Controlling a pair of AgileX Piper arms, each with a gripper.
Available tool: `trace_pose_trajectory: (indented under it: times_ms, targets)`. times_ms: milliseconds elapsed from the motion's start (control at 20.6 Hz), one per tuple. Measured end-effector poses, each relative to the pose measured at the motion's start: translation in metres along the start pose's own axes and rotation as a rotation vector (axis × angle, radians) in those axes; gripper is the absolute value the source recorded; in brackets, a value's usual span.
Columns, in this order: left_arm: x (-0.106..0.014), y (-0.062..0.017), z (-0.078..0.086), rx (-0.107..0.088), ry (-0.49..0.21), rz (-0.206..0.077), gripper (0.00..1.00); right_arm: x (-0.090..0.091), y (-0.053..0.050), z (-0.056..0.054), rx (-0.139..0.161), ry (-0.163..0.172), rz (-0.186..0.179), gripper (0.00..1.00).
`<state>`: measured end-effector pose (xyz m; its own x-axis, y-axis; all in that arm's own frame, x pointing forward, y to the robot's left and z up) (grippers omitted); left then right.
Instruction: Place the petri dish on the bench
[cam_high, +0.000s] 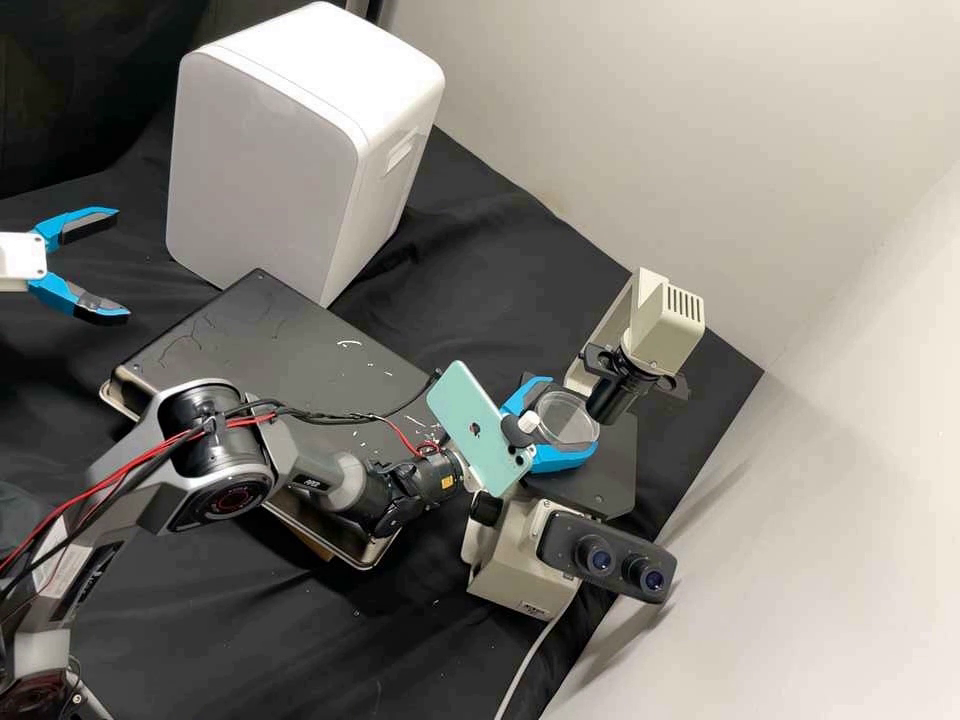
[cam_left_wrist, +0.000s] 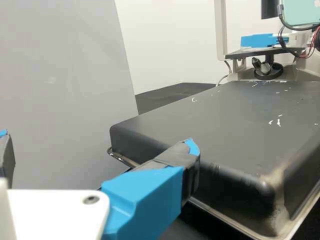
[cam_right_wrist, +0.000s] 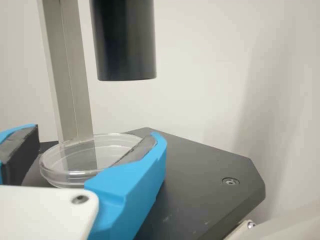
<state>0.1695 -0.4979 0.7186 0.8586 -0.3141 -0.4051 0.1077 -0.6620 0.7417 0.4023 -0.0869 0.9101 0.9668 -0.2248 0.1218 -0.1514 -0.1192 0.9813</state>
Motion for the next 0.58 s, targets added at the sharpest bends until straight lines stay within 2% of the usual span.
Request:
trace_pose_trajectory:
  times_ms: [582]
  targets:
    - [0.0000, 0.0000, 0.0000, 0.000, 0.000, 0.000, 1.00, 0.0000, 0.0001, 0.0001, 0.008, -0.001, 0.001, 0.00]
